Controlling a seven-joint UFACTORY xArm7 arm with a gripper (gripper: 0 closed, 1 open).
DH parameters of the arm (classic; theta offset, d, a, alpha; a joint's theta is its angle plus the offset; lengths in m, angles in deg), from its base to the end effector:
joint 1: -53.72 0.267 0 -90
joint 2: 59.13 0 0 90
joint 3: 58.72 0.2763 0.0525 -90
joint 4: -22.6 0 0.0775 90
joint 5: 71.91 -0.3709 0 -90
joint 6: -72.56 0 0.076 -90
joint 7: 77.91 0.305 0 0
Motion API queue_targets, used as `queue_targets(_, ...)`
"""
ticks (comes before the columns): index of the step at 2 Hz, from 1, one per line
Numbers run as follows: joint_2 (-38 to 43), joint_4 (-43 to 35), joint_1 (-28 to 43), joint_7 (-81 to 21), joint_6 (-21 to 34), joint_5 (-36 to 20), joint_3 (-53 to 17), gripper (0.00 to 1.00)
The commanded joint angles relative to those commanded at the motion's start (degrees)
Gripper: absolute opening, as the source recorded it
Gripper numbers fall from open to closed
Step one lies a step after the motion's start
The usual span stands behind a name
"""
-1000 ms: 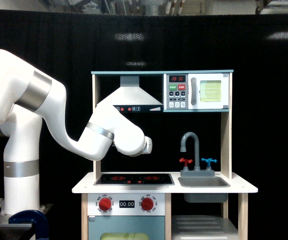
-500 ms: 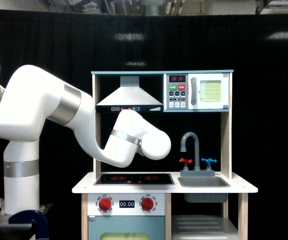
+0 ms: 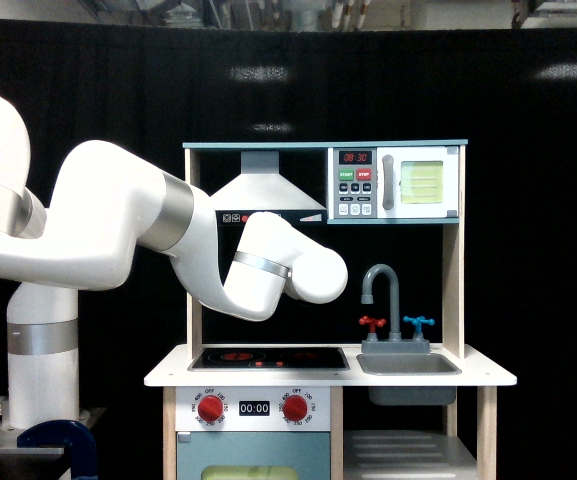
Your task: Turn on the faucet
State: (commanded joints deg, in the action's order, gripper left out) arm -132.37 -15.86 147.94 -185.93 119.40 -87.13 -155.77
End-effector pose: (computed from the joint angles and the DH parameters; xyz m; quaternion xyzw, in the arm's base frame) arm 0.3616 0.2901 0.1857 -0.4797 -0.5584 -0.4285 0.5238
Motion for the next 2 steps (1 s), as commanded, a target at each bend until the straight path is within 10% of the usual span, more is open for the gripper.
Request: queue_targets(2, -5.9, -10.6, 15.8, 3.6, -6.1, 3.8, -2.0, 1.00)
